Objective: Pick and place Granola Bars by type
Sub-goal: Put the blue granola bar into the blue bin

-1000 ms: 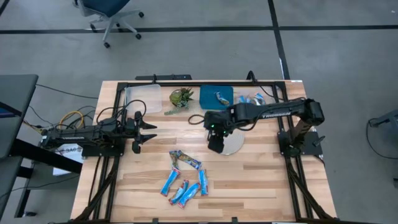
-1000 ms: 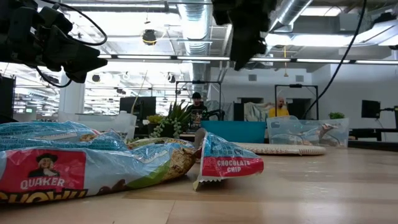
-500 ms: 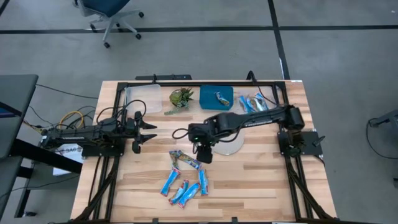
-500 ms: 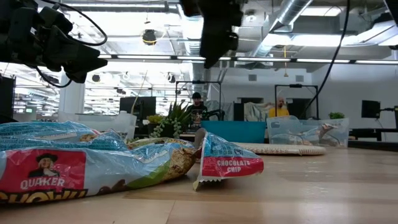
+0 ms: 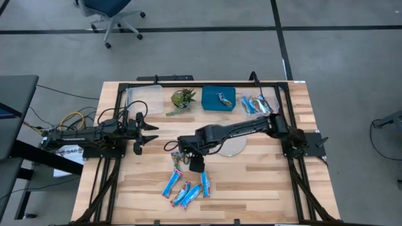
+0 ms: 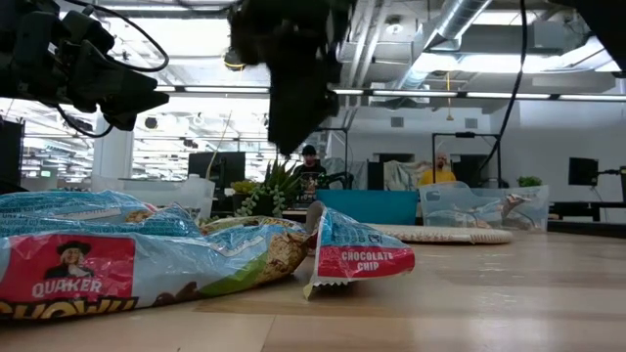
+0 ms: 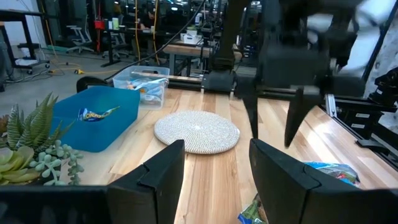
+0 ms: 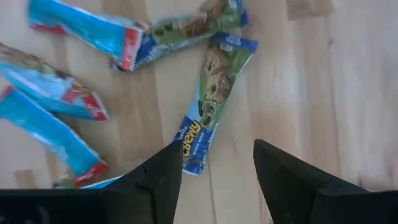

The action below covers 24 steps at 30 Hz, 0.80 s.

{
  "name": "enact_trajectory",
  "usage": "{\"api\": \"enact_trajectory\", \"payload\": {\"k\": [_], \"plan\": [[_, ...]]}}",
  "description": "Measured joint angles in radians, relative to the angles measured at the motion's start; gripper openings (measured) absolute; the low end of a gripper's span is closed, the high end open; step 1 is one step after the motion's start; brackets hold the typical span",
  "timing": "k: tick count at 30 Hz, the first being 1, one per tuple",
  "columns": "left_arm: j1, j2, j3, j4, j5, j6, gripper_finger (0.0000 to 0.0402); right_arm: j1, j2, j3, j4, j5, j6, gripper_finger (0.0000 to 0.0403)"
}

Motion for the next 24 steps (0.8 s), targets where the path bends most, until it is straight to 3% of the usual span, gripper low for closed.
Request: {"api": "enact_trajectory", "payload": {"k": [19, 24], "plan": [[0.0, 0.0, 0.0, 0.0, 0.001, 0.0, 0.0174, 0.012, 0.181, 0.07, 0.06, 0.003, 0.002, 0.0188], [0.0, 0.0, 0.0, 0.0, 0.001, 0.0, 0.0174, 0.011, 0.196, 0.071, 0.079, 0.004, 0.002, 0.0162]]}}
